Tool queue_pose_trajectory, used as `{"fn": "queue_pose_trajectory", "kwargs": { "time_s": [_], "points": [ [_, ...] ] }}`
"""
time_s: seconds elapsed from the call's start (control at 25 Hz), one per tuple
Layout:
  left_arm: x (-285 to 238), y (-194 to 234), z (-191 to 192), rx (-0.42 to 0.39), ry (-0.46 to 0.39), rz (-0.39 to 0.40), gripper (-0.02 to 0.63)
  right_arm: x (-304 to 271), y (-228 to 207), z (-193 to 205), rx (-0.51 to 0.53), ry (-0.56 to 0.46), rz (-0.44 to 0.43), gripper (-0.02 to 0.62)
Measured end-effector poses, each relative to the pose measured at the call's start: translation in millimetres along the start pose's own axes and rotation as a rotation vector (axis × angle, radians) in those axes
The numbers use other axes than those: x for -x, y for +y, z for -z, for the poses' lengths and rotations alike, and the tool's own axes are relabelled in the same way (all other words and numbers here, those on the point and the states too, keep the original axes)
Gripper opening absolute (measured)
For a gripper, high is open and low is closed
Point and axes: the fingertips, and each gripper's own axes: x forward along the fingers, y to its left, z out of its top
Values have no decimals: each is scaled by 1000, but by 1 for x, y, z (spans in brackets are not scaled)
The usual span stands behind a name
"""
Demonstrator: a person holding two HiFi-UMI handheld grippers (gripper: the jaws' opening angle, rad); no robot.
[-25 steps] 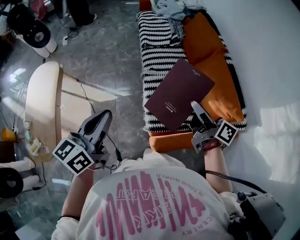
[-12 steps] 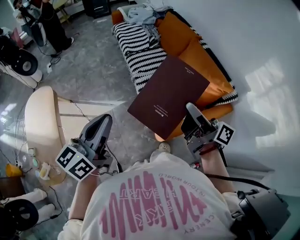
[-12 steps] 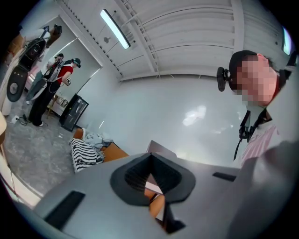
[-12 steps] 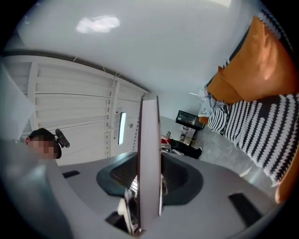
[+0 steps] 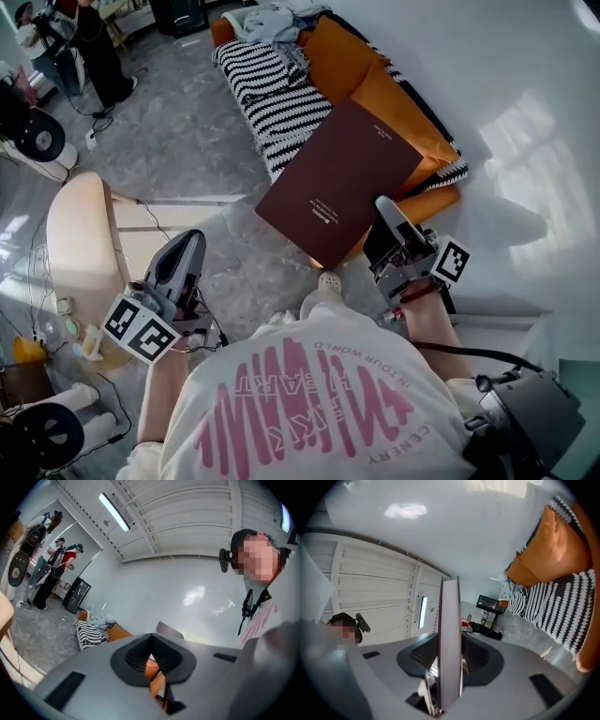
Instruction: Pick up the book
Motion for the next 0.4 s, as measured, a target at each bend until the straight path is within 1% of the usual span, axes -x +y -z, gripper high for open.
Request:
{"fn": "queue_pose_trajectory", "kwargs": {
  "time_s": [0.4],
  "points": [
    [-4, 5, 8, 3, 2, 27, 6, -1, 7, 2, 13, -12, -18, 160]
  ]
}}
